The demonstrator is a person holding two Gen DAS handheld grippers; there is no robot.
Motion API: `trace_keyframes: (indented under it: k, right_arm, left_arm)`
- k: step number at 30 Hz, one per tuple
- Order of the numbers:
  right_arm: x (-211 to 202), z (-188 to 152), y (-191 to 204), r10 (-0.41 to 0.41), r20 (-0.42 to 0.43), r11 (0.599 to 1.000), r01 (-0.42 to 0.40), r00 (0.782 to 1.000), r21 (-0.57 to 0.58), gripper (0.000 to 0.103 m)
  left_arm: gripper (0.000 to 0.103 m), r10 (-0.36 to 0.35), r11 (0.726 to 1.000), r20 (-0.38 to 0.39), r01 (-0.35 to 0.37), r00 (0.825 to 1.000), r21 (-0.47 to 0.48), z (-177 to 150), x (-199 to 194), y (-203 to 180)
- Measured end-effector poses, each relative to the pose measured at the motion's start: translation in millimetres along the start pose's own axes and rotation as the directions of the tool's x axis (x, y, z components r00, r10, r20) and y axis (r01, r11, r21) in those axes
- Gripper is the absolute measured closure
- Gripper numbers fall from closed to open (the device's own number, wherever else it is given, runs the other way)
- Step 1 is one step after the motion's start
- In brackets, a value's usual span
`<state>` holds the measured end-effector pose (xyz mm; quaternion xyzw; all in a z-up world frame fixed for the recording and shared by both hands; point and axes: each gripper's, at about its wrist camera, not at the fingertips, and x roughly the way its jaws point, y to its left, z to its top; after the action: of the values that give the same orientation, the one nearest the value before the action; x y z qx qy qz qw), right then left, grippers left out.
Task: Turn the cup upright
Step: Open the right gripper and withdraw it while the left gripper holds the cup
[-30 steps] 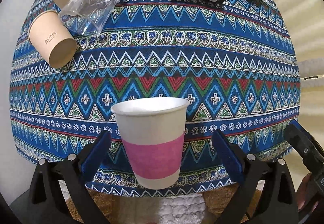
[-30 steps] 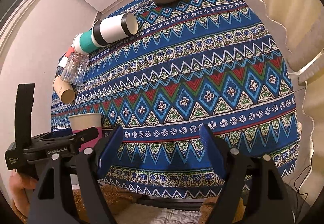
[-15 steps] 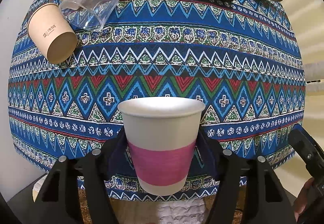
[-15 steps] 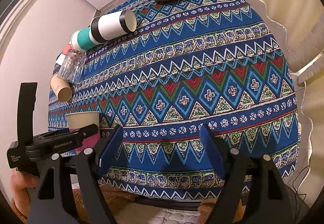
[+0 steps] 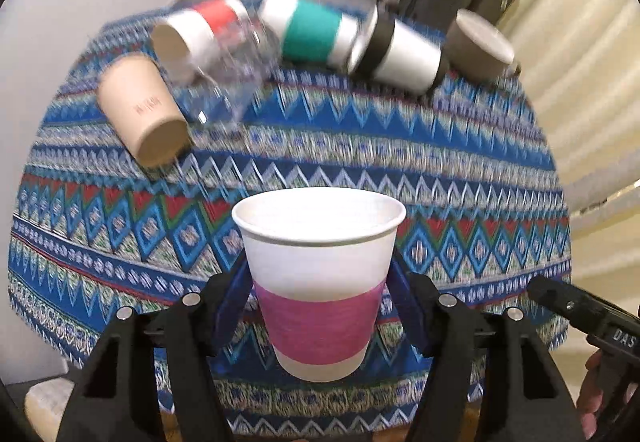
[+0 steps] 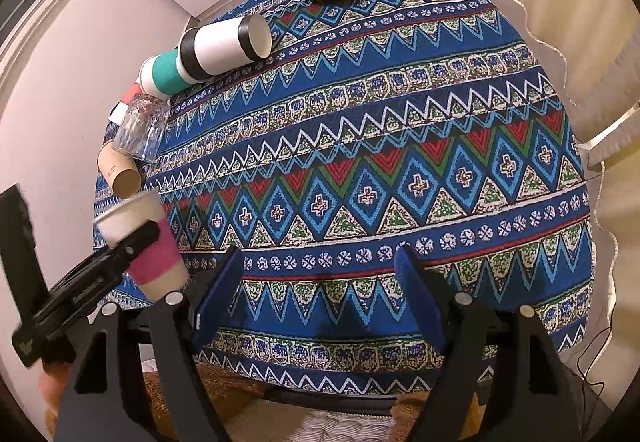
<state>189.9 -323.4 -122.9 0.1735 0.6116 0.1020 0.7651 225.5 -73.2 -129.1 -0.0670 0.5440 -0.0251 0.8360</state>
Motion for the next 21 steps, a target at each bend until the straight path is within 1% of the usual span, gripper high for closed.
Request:
trace_keyframes:
  k: [2,4,6,7,9,10,14,15,16,19,21]
  right_arm:
    - [2,-1,1,-0.001,-0.003,1.000,0.001,1.000,-0.002,0.026]
    - [2,-1,3,-0.003,-0.004,1.000,0.003,1.000,-0.008,0.026]
    - [2,-2,4,-0.003,-0.004,1.000,0.003,1.000,-0.009,0.026]
    - [2,-2,5,-0.003,-0.003,1.000,0.003,1.000,-0.011,0.026]
    - [2,-2,7,-0.004,-0.001,1.000,0.004,1.000,-0.014,0.026]
    - [2,-3,7,-0.005,-0.001,1.000,0.005,1.000,-0.014,0.026]
    - [3,-3,8,-0.009,-0.001,1.000,0.009,1.000,-0.019,0.026]
    - [4,-3,9,-0.010,-0.002,1.000,0.009,1.000,-0.020,0.026]
    - [4,-3,9,-0.010,-0.002,1.000,0.010,1.000,-0.020,0.026]
    - [6,-3,10,-0.013,-0.005,1.000,0.013,1.000,-0.025,0.026]
    - [6,-4,10,-0.016,-0.007,0.999,0.016,1.000,-0.029,0.026]
  left_arm:
    - [0.039,-0.018,1.000,0.078,0.019,0.997,-0.005,-6,-8,1]
    - [0.039,-0.018,1.000,0.141,0.018,0.990,-0.001,-7,-15,-2]
    - [0.039,-0.001,1.000,0.212,-0.002,0.977,0.012,-13,-28,-11]
    - [0.039,0.010,1.000,0.253,-0.017,0.967,0.024,-17,-30,-13]
    - [0.039,0.020,0.999,0.297,-0.033,0.955,0.041,-25,-35,-17]
    - [0.039,0.019,0.998,0.325,-0.036,0.946,0.047,-29,-36,-18]
    - [0.039,0.020,0.997,0.387,-0.044,0.922,0.055,-40,-46,-18]
    - [0.039,0.024,0.997,0.405,-0.052,0.914,0.057,-43,-48,-19]
    - [0.039,0.033,0.996,0.431,-0.066,0.902,0.061,-46,-50,-20]
    - [0.039,0.034,0.996,0.477,-0.067,0.878,0.053,-53,-57,-18]
    - [0.039,0.033,0.997,0.494,-0.061,0.869,0.041,-56,-59,-16]
